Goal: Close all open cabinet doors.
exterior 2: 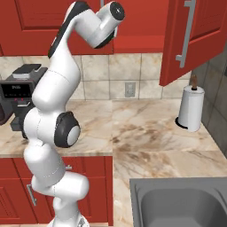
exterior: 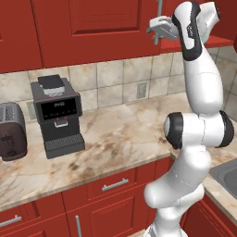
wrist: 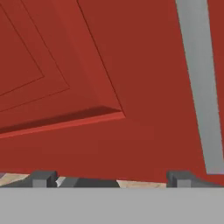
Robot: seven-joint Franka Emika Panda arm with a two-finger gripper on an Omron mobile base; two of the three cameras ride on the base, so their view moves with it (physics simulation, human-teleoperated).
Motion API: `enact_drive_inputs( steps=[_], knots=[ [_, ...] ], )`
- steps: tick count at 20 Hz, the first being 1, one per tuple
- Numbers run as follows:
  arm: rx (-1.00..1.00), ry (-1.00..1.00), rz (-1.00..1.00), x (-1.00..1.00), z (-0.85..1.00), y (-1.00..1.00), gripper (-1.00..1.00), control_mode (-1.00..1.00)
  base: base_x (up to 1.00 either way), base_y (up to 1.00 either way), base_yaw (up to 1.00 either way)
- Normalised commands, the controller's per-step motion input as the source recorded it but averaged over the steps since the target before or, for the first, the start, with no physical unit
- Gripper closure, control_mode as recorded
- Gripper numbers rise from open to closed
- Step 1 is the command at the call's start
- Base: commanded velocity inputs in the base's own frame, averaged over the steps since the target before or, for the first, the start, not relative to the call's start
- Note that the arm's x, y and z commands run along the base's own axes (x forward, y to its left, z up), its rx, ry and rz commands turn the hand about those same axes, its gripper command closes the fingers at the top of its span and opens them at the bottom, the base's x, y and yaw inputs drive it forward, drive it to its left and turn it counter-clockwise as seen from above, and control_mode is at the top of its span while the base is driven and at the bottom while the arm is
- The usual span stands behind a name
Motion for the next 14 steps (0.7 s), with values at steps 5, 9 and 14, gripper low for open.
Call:
enact_drive_inputs(
  steps=[5, 9, 14],
  knots=[
    [0.00, 0.00, 0.01, -0.72, -0.07, 0.44, -1.00, -1.00, 0.00, 0.00, 0.00],
    [0.00, 0.00, 0.00, -0.94, -0.11, 0.33, -1.00, -1.00, 0.00, 0.00, 0.00],
    [0.00, -0.03, -0.03, -1.00, -0.14, 0.11, -1.00, -1.00, 0.00, 0.00, 0.00]
  ],
)
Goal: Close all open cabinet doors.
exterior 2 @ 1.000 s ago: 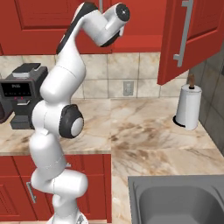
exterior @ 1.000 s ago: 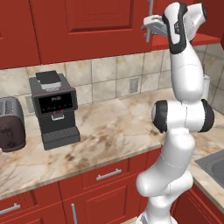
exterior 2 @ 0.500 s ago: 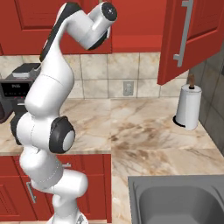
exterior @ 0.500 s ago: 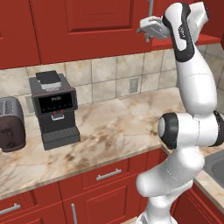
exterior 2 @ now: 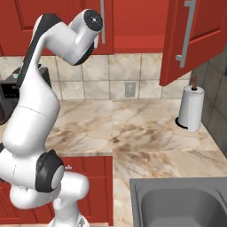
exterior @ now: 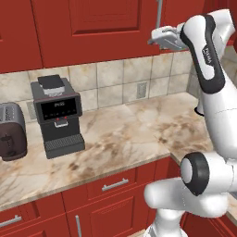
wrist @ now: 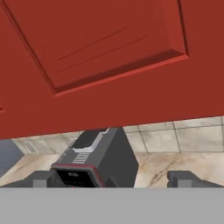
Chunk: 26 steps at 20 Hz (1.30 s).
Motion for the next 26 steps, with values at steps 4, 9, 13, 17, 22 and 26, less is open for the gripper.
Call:
enact_drive_inputs(
  steps=[4, 9, 13, 17, 22, 26],
  knots=[
    [0.00, -0.07, -0.10, -1.00, -0.12, 0.00, -1.00, -1.00, 0.00, 0.00, 0.00],
    [0.01, -0.05, -0.09, -1.00, -0.02, -0.17, -1.00, -1.00, 0.00, 0.00, 0.00],
    [0.00, -0.03, -0.08, -1.00, 0.00, -0.36, -1.00, -1.00, 0.00, 0.00, 0.00],
    [0.00, -0.03, -0.09, -1.00, 0.00, -0.42, -1.00, -1.00, 0.00, 0.00, 0.00],
    [0.00, -0.02, -0.05, -0.85, 0.00, -0.56, -1.00, -1.00, 0.00, 0.00, 0.00],
    [0.00, -0.02, -0.03, -0.75, 0.00, -0.58, -1.00, -1.00, 0.00, 0.00, 0.00]
  ],
)
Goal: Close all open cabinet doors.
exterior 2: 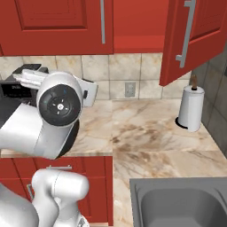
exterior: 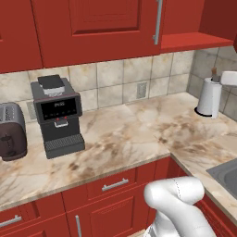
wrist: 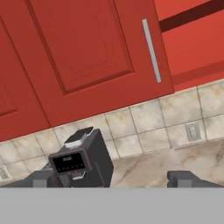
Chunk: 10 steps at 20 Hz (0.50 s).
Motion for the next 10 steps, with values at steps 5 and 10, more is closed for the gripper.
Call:
enact_drive_inputs(
  steps=[5, 10],
  knots=[
    [0.00, -0.05, -0.03, -0.51, 0.00, -0.62, -1.00, -1.00, 0.00, 0.00, 0.00],
    [0.00, -0.03, 0.00, -0.10, 0.00, -0.72, -1.00, -1.00, 0.00, 0.00, 0.00]
  ],
)
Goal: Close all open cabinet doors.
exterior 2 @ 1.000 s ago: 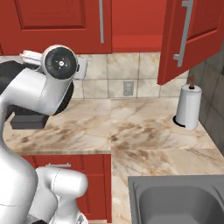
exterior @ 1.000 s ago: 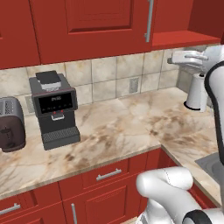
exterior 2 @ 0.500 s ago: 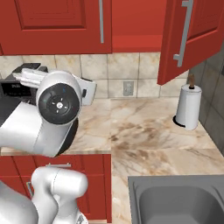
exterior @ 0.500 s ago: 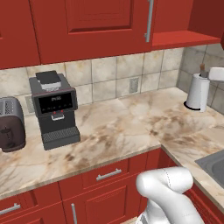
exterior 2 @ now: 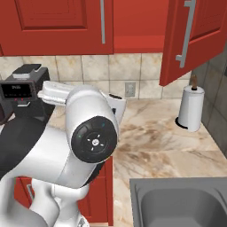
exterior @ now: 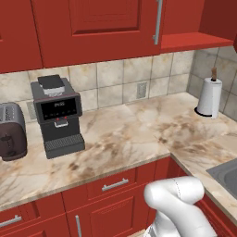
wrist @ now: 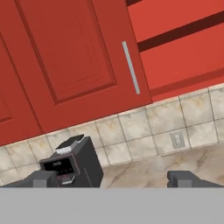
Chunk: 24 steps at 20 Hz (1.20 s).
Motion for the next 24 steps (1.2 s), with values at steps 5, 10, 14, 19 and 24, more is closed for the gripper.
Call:
enact_drive_inputs(
  steps=[5, 10, 14, 19, 24],
  knots=[
    [0.00, -0.01, 0.00, 0.00, 0.00, -0.71, -1.00, -1.00, 0.00, 0.00, 0.00],
    [0.00, 0.00, 0.00, 0.02, 0.00, -0.68, -1.00, -1.00, 0.00, 0.00, 0.00],
    [0.00, -0.03, 0.00, -0.03, 0.00, -0.61, -1.00, -1.00, 0.00, 0.00, 0.00],
    [0.00, -0.01, 0.00, -0.01, 0.00, -0.54, -1.00, -1.00, 0.00, 0.00, 0.00],
    [0.00, 0.00, 0.00, 0.18, 0.00, -0.43, -1.00, -1.00, 0.00, 0.00, 0.00]
  ],
)
